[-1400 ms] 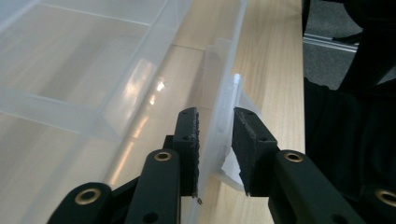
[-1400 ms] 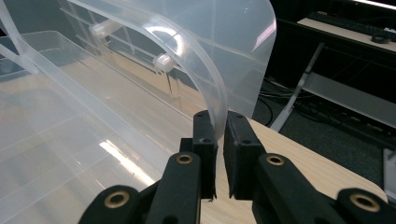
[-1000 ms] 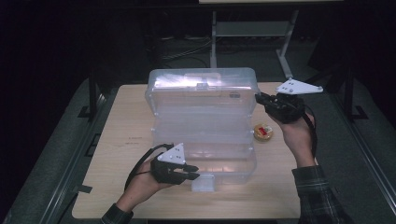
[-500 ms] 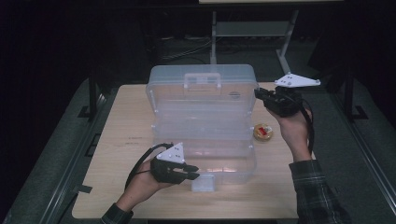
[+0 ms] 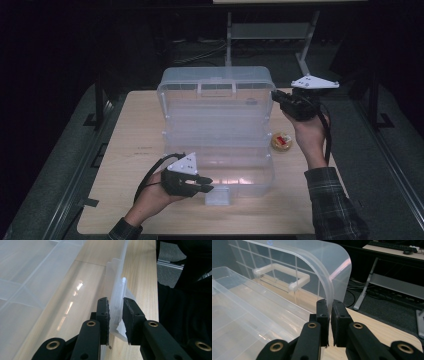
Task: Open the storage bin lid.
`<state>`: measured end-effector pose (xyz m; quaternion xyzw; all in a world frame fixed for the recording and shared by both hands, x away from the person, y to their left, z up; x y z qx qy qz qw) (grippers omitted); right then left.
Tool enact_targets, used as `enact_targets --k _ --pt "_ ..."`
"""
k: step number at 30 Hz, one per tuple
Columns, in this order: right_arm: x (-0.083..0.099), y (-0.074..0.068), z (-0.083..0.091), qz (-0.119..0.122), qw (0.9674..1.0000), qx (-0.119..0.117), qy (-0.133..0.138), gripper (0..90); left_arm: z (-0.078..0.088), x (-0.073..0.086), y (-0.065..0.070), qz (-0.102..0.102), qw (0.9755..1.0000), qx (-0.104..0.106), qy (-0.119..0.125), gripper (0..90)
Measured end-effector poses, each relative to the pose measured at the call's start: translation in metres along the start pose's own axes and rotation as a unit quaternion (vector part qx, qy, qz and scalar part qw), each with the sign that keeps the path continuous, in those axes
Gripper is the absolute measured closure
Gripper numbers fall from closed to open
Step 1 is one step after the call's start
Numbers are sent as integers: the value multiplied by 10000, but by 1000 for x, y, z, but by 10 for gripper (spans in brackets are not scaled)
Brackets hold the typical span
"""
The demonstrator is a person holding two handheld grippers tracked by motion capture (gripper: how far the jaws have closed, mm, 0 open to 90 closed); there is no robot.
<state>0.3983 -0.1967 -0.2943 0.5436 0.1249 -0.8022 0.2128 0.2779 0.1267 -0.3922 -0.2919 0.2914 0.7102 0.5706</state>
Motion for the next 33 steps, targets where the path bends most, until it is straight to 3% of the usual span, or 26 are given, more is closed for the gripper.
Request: enact_targets --k 14,20,33 --pt "-5 2 -15 -347 9989 301 -34 860 0 0 0 112 9999 28 57 755" --pt "-6 3 -22 -441 9981 432 -57 863 0 0 -1 64 10000 28 17 755" --pt "-10 8 -37 -596 9968 516 -144 865 0 0 -1 77 9999 39 51 756"
Point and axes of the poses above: each handheld gripper's, and its own axes: z roughly backward along the jaws, x roughly out of its underside, y roughly to its right, the point moved 2 cm from there along -z, roughly forward along the jaws, and after that the axes turned 1 degree about x, right-handed, at the moved point
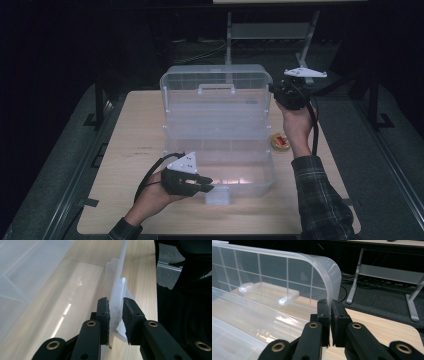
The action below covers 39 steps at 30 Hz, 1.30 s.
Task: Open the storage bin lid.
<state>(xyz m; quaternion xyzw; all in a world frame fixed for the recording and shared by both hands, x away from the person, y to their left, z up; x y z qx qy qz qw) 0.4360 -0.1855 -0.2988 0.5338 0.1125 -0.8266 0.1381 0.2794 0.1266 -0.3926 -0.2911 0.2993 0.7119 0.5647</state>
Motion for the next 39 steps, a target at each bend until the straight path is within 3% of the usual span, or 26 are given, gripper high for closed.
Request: enact_targets --k 27,35,39 --pt "-2 12 -32 -384 9991 -89 -158 865 1 1 -1 -6 10000 20 27 759" --pt "-5 15 -39 -435 9983 -156 -343 860 1 0 -1 -15 10000 16 13 759" --pt "-2 16 -45 -458 9984 -43 -320 856 -1 0 0 17 10000 27 36 759"
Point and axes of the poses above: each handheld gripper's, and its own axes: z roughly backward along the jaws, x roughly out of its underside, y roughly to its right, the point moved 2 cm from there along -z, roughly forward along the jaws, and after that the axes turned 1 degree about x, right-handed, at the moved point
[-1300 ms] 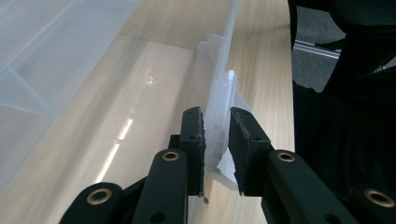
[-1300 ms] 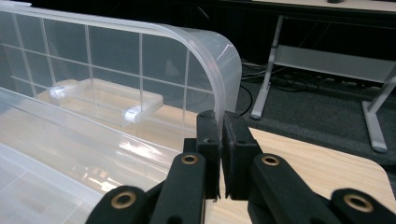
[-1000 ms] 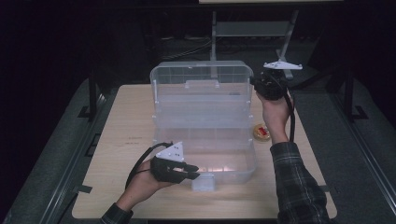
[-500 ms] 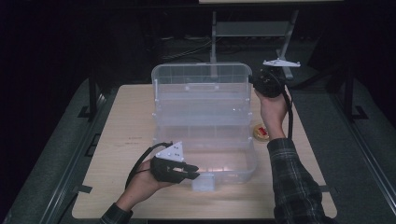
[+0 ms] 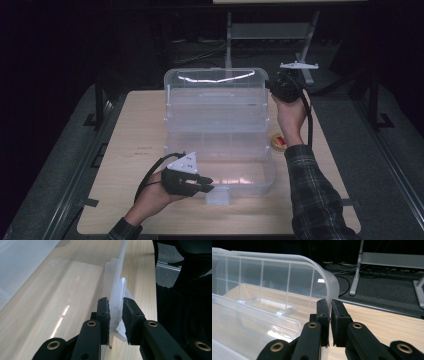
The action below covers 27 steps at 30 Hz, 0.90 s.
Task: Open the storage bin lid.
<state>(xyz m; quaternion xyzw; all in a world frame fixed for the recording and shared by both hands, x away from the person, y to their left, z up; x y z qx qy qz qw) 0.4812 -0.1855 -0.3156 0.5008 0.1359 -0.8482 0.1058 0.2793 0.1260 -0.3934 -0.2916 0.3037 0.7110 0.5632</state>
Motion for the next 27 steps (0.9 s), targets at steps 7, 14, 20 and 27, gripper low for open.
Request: enact_targets --k 7,14,20,27 --pt "2 2 -15 19 9998 158 -95 870 1 0 -1 -29 10000 11 -36 759" --pt "6 7 -27 -140 9997 99 -156 884 1 0 -1 -13 10000 15 -19 759" --pt "8 8 -32 -145 9996 142 -208 884 1 0 -1 -5 10000 19 -21 759" --pt "11 10 -42 -128 9993 210 -281 885 1 0 -1 0 10000 19 -15 759"
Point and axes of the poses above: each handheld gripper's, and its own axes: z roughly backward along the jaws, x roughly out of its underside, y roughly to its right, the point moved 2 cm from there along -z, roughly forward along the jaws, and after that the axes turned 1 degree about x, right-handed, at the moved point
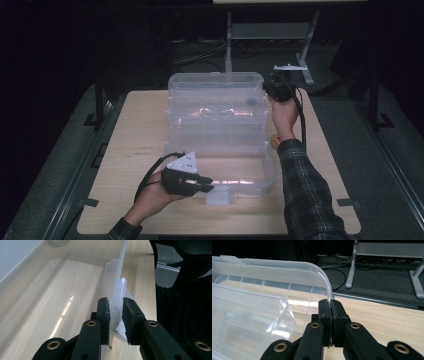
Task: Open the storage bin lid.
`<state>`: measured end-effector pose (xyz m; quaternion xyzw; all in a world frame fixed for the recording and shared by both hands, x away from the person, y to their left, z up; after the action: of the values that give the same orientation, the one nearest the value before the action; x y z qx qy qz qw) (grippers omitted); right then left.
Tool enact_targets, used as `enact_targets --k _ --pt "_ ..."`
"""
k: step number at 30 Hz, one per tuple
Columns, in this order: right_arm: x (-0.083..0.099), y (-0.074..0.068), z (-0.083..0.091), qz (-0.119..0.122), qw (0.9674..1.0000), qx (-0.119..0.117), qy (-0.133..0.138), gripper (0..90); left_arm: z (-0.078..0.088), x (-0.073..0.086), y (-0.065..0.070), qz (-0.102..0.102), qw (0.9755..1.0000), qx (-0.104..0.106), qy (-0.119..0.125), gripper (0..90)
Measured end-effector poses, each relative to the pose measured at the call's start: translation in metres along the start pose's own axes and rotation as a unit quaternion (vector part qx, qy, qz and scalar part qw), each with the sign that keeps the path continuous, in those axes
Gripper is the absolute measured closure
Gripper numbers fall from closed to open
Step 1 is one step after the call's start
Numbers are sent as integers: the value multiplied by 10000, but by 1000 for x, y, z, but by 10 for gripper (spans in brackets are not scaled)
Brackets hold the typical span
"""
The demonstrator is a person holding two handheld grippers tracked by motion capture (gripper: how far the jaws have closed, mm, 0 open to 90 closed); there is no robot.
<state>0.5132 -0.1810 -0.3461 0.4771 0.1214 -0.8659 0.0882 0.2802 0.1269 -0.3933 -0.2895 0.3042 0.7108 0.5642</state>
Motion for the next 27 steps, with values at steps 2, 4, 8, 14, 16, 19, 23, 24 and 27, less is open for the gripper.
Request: enact_targets --k 2,4,8,14,16,19,23,24,27 --pt "1 0 -3 -17 10000 18 -25 887 0 0 0 -3 10000 5 -3 759" --pt "2 0 -5 -35 10000 30 -35 887 0 0 0 24 10000 20 24 759" --pt "4 1 -9 -43 9999 58 -97 889 0 0 0 32 10000 24 18 759" --pt "9 2 -19 17 9996 137 -255 898 0 0 0 44 10000 38 24 759" --pt "11 3 -23 -2 9993 129 -341 900 0 1 0 48 10000 41 23 759" --pt "15 5 -28 -6 9991 156 -401 900 1 1 -1 31 10000 42 15 759" --pt "14 6 -28 -49 9991 73 -411 900 1 1 -1 31 10000 38 10 759" --pt "14 6 -28 -53 9991 83 -410 899 1 1 -1 29 10000 37 6 759" --pt "14 7 -29 -54 9991 61 -411 894 1 1 0 34 10000 39 17 759"
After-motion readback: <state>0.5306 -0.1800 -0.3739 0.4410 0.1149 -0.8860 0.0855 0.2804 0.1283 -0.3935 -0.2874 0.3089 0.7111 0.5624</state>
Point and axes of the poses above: each handheld gripper's, and its own axes: z roughly backward along the jaws, x roughly out of its underside, y roughly to its right, the point moved 2 cm from there along -z, roughly forward along the jaws, and after that the axes turned 1 degree about x, right-handed, at the moved point
